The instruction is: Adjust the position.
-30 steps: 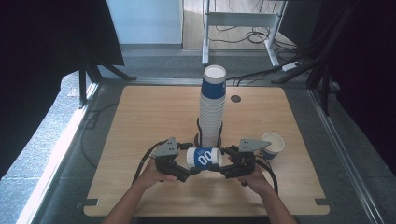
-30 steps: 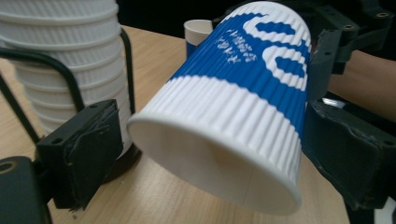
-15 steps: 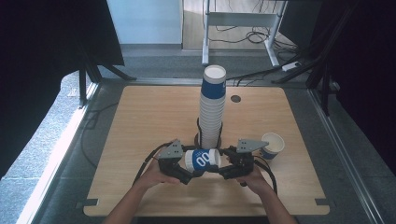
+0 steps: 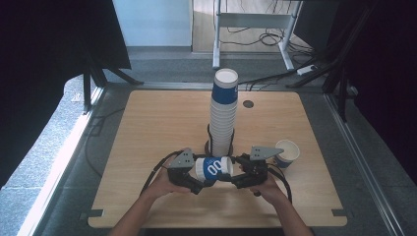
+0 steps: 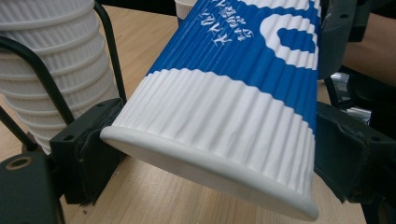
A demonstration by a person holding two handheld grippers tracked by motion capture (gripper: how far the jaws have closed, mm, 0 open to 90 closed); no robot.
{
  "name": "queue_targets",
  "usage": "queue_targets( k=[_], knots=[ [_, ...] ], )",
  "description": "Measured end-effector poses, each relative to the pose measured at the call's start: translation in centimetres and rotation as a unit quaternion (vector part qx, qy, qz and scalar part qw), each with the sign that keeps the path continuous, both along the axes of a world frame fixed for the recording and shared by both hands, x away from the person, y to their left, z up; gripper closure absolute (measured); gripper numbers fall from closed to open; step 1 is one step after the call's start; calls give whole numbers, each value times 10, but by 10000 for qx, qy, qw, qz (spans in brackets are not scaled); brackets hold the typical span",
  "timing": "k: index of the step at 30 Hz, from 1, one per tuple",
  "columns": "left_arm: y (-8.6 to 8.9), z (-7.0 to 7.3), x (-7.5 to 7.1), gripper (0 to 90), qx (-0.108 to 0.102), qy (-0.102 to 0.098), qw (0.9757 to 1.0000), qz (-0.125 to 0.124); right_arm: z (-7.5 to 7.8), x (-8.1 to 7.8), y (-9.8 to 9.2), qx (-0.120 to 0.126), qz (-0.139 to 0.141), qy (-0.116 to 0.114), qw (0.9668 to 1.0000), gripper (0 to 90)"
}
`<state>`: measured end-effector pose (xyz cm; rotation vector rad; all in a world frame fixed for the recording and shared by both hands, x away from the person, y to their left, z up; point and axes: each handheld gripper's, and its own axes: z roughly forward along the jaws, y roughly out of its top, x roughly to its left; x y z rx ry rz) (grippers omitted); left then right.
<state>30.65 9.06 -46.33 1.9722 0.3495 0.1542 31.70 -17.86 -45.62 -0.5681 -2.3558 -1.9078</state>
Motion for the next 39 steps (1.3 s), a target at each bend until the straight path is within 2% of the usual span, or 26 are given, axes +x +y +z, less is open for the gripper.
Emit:
queue_targets(
  k=[21, 39],
  knots=[
    [5, 0, -3, 135, -123, -124, 9998, -103, 2, 2, 0, -39, 97, 91, 9999, 270],
    [10, 3, -4, 152, -248, -140, 9995, -169, 3, 2, 0, -117, 118, 121, 9998, 249]
  ],
)
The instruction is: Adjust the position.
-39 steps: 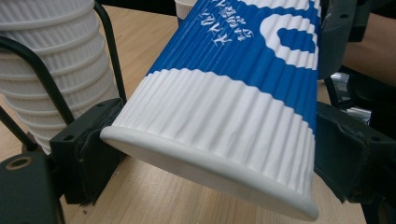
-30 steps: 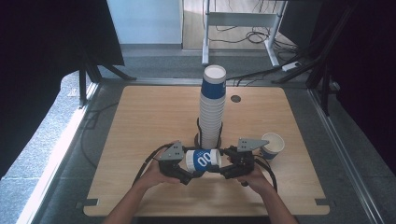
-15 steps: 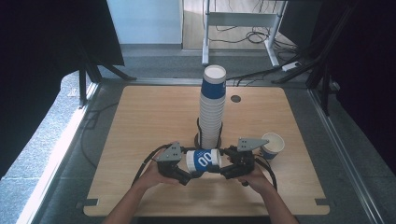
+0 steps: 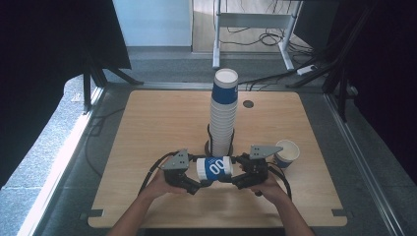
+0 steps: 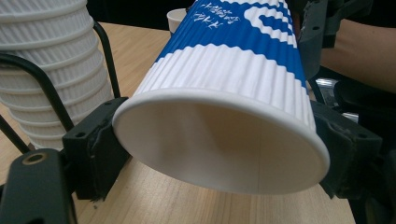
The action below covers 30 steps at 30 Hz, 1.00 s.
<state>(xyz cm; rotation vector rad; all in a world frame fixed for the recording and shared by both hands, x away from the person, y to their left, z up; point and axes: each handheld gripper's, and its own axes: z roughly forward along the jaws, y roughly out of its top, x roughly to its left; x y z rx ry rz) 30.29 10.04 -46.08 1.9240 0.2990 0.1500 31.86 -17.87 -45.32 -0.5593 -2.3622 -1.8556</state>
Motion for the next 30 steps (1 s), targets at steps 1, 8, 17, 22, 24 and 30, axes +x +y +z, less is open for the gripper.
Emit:
queue_targets(
  k=[1, 8, 17, 22, 24, 30],
  knots=[
    [0, 0, 0, 152, -4, 3, 10000, 0, 0, 0, 0, 3, 2, -1, 10000, 249],
    [2, 1, 0, 153, -35, 11, 10000, 6, 0, 0, -1, 40, -2, 6, 10000, 237],
    [9, 4, 3, 153, 295, -6, 9995, 116, 7, -1, -11, -39, -209, -162, 9996, 201],
    [12, 7, 4, 153, 632, -28, 9979, 141, 13, -3, -13, -366, -266, -359, 9983, 186],
    [13, 9, 5, 153, 863, -49, 9962, 137, 15, -4, -13, -441, -262, -408, 9979, 185],
    [11, 10, 5, 153, 1113, -70, 9937, 77, 19, -7, -8, -702, -238, -561, 9957, 179]
  ],
)
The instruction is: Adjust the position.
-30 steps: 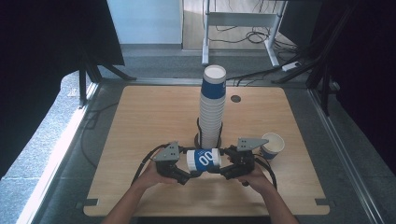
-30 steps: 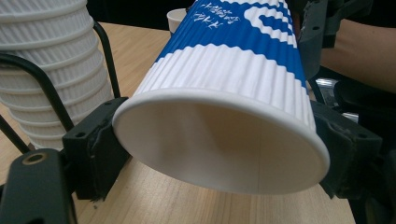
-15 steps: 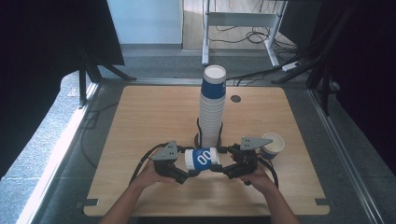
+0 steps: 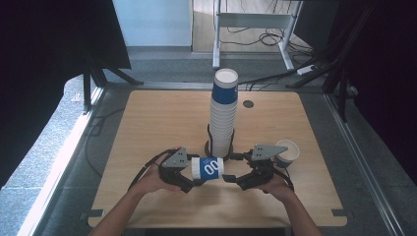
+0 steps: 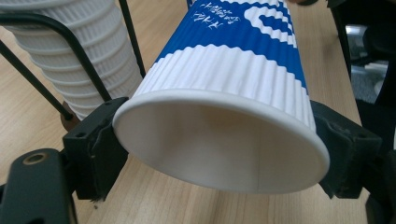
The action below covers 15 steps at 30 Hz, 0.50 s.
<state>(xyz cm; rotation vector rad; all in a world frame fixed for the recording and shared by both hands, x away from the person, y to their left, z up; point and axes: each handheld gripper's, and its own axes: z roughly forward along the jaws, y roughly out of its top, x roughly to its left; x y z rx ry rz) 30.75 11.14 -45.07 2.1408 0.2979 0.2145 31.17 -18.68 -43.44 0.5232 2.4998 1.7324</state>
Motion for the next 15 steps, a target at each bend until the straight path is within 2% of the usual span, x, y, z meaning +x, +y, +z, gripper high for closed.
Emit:
queue_targets(
  k=[2, 5, 8, 15],
  knots=[
    [-1, 1, 0, 153, 98, -10, 9999, -34, 1, -1, 1, -31, 12, -18, 10000, 178],
    [-3, 1, -1, 154, 69, 40, 9999, -75, 3, -2, 5, -135, 40, -76, 9999, 177],
    [-6, -1, -1, 155, 169, 44, 9998, -137, 4, -2, 10, -276, 93, -143, 9995, 175],
    [-6, 2, 1, 157, 252, 26, 9996, -145, 8, -1, 10, -353, 105, -165, 9992, 175]
  ],
)
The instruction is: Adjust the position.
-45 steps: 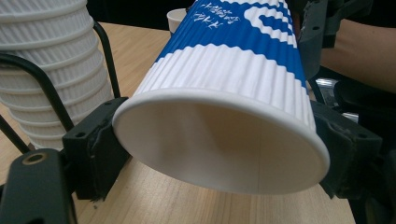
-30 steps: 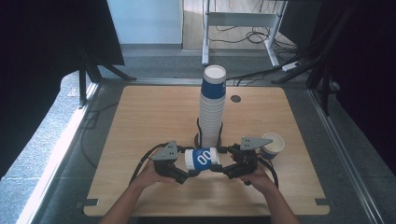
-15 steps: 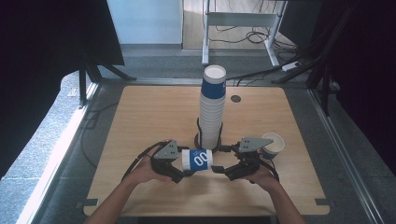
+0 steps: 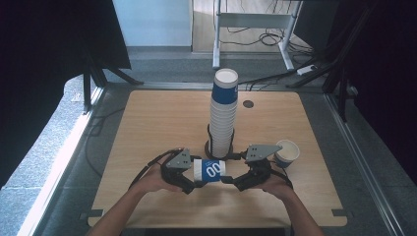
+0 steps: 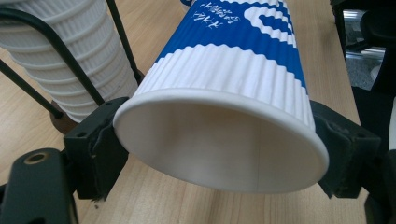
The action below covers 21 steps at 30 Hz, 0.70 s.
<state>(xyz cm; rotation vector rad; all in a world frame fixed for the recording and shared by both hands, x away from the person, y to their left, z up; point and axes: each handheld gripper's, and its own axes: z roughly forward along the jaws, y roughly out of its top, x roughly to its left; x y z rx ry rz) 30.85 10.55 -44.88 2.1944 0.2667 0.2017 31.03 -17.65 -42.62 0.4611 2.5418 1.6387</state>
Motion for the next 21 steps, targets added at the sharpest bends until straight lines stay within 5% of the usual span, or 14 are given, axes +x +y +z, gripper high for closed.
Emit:
queue_targets(
  k=[21],
  knots=[
    [-8, 16, 3, 157, 557, -124, 9982, -192, -2, 4, 11, -428, 117, -2, 9990, 162]
  ],
)
